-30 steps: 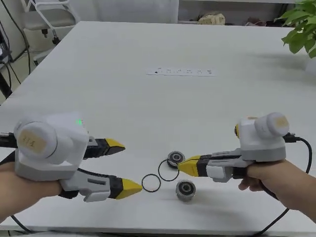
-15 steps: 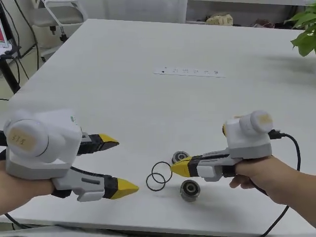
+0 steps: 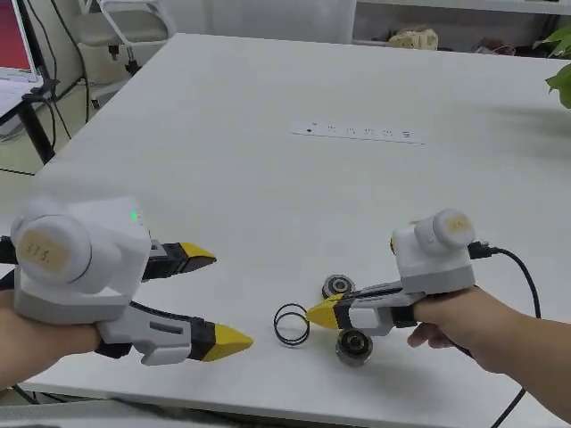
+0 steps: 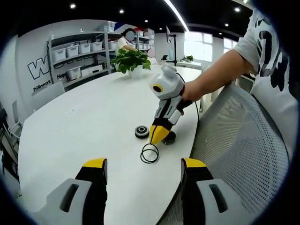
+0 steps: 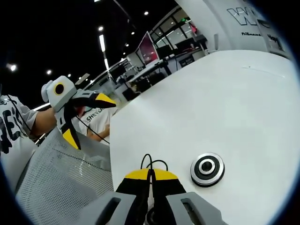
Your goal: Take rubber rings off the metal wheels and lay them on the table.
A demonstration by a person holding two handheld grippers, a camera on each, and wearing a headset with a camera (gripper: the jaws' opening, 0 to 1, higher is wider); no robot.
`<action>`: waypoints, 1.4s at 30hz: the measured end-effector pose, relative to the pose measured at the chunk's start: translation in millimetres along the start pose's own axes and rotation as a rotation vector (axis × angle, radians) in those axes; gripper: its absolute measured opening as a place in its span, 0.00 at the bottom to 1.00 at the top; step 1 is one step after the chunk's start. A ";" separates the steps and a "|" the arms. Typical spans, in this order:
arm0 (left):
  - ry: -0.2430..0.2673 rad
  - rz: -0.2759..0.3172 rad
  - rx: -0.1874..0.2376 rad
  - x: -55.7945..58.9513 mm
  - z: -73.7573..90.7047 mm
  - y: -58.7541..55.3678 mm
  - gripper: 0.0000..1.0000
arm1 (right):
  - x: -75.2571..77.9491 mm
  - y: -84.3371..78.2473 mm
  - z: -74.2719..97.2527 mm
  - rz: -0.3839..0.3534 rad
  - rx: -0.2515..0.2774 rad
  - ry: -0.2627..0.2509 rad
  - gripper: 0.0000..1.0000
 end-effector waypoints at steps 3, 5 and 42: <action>0.003 0.002 -0.004 -0.2 1.1 -1.7 0.60 | 2.8 -2.2 -0.7 -0.007 -0.005 -0.005 0.00; 0.005 0.005 -0.004 -0.7 1.6 -2.3 0.60 | 4.3 -4.5 -1.0 -0.008 -0.013 -0.008 0.00; -0.004 0.014 -0.034 2.4 -3.1 -8.3 0.60 | 16.5 -8.5 -7.0 0.071 -0.043 -0.092 0.07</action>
Point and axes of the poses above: the centre of the closed fingertips' face, and the gripper's own axes: z roughly backward along the fingers, x roughly to its right, y roughly out of its top, the point moved 1 cm from there along z, roughly backward along the fingers
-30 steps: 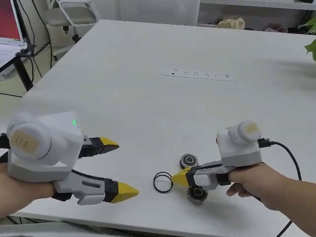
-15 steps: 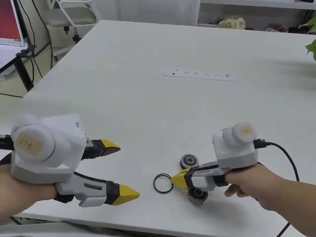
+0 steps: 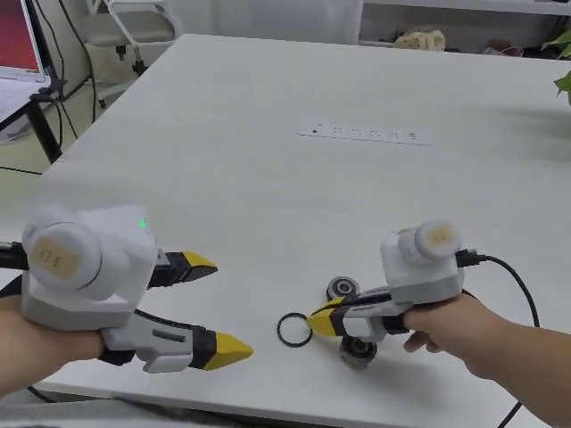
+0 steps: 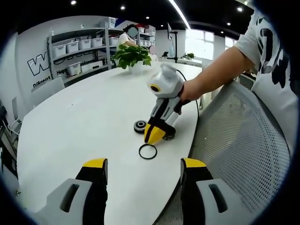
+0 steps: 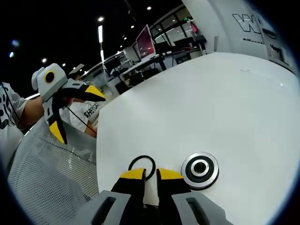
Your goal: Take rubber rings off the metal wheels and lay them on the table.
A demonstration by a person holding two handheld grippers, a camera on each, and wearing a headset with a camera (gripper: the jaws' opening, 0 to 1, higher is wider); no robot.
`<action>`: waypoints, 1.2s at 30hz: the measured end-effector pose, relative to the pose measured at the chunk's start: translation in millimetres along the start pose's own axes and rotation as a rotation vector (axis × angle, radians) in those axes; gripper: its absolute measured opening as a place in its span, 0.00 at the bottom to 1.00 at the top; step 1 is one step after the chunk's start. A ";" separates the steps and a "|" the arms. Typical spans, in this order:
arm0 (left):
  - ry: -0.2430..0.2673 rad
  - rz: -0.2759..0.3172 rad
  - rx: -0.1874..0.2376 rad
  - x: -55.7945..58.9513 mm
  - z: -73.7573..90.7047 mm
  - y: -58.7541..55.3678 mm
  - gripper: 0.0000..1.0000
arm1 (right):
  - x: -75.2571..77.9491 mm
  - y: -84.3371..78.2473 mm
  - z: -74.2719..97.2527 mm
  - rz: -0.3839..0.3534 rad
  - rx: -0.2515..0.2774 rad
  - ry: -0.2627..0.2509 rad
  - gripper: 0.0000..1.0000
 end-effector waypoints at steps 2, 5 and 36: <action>-0.001 0.003 0.001 -0.6 -0.4 0.3 0.60 | -1.0 2.5 2.0 -0.003 0.012 0.006 0.07; -0.004 0.007 -0.001 -1.3 -1.6 0.1 0.60 | -3.3 8.0 5.2 -0.003 0.032 0.012 0.08; -0.034 0.045 0.034 -21.7 -31.1 28.6 0.56 | 15.8 39.0 69.0 -0.032 0.236 -0.074 0.17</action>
Point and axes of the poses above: the centre of the closed fingertips' face, and the gripper's own axes: z roughly backward along the fingers, x roughly to its right, y roughly out of its top, the point moved 1 cm from there along z, roughly backward along the fingers
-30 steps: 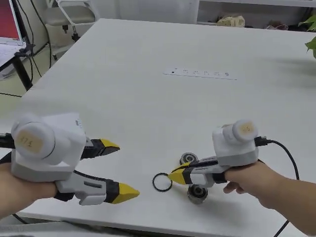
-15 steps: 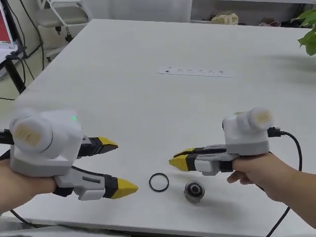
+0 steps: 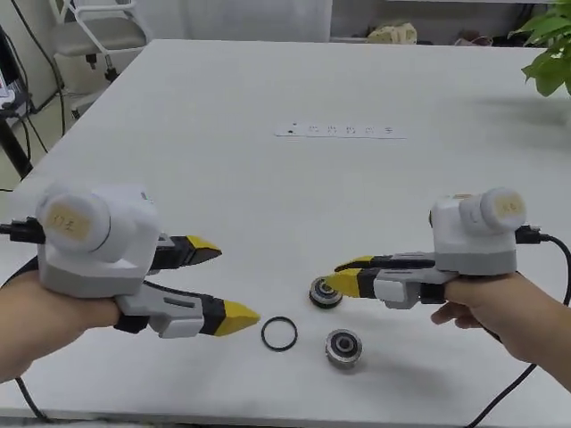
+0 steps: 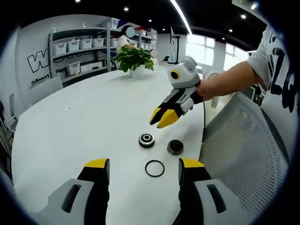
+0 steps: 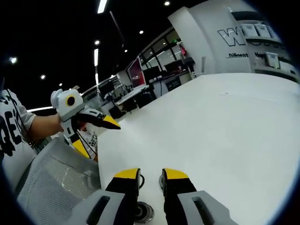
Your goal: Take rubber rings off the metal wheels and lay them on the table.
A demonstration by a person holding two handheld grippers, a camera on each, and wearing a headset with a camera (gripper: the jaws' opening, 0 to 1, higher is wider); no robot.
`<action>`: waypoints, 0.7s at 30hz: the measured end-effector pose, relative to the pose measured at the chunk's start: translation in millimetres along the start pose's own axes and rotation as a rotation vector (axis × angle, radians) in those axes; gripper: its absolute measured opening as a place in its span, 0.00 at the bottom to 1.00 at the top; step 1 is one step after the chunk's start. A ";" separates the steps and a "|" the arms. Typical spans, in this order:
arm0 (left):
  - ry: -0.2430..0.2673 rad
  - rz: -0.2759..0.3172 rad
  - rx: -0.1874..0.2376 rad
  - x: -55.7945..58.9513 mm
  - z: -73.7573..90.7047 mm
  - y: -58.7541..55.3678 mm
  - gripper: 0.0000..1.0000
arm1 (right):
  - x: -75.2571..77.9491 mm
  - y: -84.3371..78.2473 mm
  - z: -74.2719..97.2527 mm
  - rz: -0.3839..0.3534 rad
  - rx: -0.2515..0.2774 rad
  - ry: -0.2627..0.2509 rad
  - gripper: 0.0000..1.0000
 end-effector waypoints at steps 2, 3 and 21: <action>-0.005 0.003 0.002 -0.1 -3.0 2.0 0.56 | 2.2 0.0 2.8 0.003 0.002 -0.010 0.17; -0.008 0.000 0.000 0.1 -5.2 3.1 0.56 | 2.8 0.7 4.7 0.006 0.005 -0.015 0.18; -0.041 -0.024 -0.010 -6.4 -32.1 17.2 0.54 | 16.6 -4.1 20.8 0.056 0.009 -0.086 0.23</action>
Point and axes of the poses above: the centre of the closed fingertips' face, and the gripper's own axes: z roughly backward along the fingers, x roughly to its right, y roughly out of its top, the point moved 1 cm from there along z, roughly backward along the fingers
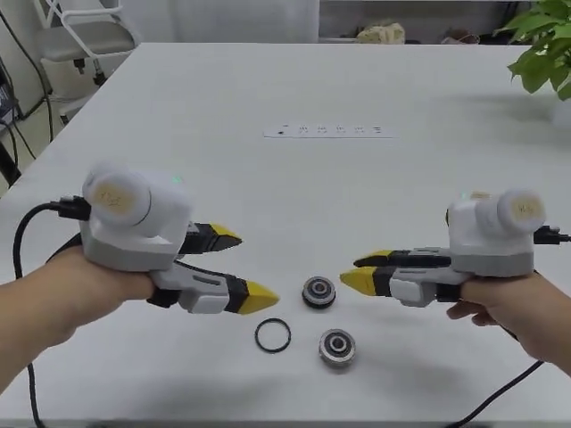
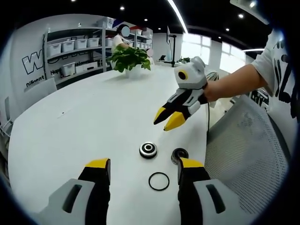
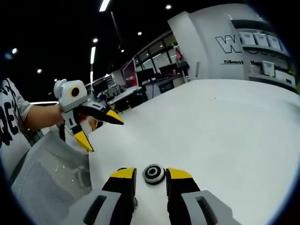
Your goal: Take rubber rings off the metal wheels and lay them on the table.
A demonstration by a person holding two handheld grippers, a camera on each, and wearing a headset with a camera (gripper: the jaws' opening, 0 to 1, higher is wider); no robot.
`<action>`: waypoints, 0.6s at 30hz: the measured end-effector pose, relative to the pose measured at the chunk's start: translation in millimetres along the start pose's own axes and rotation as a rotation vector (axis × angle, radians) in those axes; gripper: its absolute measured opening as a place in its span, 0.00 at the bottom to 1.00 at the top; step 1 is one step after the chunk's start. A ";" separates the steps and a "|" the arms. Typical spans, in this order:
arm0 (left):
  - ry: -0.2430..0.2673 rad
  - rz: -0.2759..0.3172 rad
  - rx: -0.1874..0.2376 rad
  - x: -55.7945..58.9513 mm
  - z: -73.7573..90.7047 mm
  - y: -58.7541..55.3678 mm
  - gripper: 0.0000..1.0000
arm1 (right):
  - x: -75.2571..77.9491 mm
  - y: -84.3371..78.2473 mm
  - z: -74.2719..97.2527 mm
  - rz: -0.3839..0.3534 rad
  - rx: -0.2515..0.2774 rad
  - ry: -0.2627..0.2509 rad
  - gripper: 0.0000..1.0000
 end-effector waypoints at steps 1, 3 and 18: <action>-0.003 -0.002 -0.004 0.0 -2.2 -0.1 0.54 | 0.8 -1.4 0.2 0.005 -0.004 -0.003 0.23; -0.008 -0.006 -0.010 -0.3 -6.1 -0.7 0.54 | 2.9 -4.4 0.7 0.013 -0.012 -0.008 0.24; -0.054 -0.009 -0.038 4.0 -32.4 -2.6 0.49 | 15.1 -18.0 2.1 0.023 -0.035 -0.030 0.28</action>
Point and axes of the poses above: the centre of the closed fingertips' face, and the gripper's own axes: z roughly backward along the fingers, x roughly to its right, y roughly out of its top, the point moved 1 cm from there along z, roughly backward along the fingers
